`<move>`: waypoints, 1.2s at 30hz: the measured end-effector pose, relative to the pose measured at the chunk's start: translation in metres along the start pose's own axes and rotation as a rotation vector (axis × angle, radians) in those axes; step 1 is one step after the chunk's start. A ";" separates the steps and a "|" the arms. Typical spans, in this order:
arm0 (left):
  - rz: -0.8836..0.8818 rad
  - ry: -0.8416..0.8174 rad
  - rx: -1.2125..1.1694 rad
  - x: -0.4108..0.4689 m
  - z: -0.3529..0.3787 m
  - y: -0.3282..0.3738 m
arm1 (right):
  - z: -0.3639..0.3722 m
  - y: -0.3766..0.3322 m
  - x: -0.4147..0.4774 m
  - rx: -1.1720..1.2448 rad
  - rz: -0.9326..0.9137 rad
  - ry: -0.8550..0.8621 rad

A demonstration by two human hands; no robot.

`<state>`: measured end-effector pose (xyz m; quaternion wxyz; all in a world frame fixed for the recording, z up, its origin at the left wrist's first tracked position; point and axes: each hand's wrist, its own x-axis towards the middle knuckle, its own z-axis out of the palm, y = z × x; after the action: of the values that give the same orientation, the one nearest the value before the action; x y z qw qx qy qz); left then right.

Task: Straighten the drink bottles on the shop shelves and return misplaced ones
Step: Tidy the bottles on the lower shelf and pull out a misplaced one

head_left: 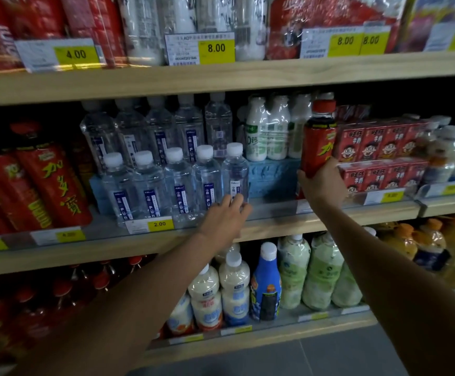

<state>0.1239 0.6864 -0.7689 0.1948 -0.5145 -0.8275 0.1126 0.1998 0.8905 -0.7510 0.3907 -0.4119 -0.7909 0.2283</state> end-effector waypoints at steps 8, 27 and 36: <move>-0.022 0.025 -0.031 -0.002 0.004 0.002 | -0.003 0.011 -0.022 0.222 -0.171 0.077; -0.162 -0.002 -0.069 -0.072 0.014 -0.039 | -0.024 -0.024 -0.088 0.276 -0.376 0.033; -0.416 -0.156 0.040 -0.197 0.030 -0.150 | 0.008 -0.091 -0.151 0.347 -0.442 -0.109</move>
<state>0.0679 0.4434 -0.7788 0.1592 -0.3183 -0.9260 0.1260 0.2040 0.7138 -0.7583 0.4526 -0.1438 -0.8305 0.2912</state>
